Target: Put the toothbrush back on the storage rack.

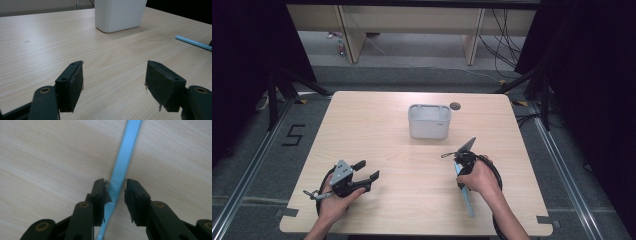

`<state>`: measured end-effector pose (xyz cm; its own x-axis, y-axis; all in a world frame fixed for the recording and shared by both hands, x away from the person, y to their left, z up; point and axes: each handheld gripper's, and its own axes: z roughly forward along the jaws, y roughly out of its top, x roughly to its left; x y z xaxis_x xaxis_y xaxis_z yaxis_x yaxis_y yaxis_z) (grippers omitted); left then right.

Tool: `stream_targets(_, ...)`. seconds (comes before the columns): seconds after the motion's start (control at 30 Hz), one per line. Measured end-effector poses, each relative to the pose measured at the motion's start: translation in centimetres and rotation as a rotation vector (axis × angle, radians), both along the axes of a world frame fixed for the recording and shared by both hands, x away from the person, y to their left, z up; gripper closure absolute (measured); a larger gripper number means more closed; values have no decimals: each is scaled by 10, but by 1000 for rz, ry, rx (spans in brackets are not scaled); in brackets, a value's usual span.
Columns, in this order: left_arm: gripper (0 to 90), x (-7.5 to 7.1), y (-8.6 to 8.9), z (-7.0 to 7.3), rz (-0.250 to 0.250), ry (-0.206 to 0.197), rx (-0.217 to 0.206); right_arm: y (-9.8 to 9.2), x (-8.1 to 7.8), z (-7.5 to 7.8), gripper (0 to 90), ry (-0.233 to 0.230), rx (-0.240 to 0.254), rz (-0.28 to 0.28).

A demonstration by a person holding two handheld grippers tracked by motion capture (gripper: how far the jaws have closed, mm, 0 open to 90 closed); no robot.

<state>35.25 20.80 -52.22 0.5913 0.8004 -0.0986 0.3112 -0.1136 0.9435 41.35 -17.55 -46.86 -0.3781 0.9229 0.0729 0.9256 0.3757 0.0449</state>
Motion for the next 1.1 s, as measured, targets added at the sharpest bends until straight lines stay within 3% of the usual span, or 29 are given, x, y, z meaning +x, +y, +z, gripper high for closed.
stream_targets(0.07,301,0,0,0,1,2,-2,0,2,-2,697,-3,-7,24)
stream_targets(0.1,302,0,0,-1,-3,-2,-12,3,1,-3,702,7,-22,-14)
stream_targets(0.2,302,0,0,0,2,6,-7,3,2,-3,708,22,-28,-12)
stream_targets(0.4,301,0,0,-1,-2,2,-18,2,1,-7,761,-1,-57,33)
stream_targets(0.6,301,0,0,0,1,8,-6,3,0,-6,785,11,-72,16)
stream_targets(0.77,301,0,0,-1,-5,2,-16,0,-1,-5,788,5,-61,96)
stream_targets(0.9,307,0,0,-1,-11,5,-16,-7,-4,-5,789,7,-57,217)
stream_targets(0.93,308,0,0,-1,-13,6,-15,-10,-5,-6,789,-11,-40,263)
stream_targets(1.03,310,0,0,-1,-16,7,-13,-10,-8,-3,789,0,-53,270)
stream_targets(1.07,311,0,0,-1,-17,8,-14,-13,-8,-4,789,-20,-51,318)
stream_targets(1.1,312,0,0,-1,-19,8,-14,-13,-9,-3,789,-20,-49,326)
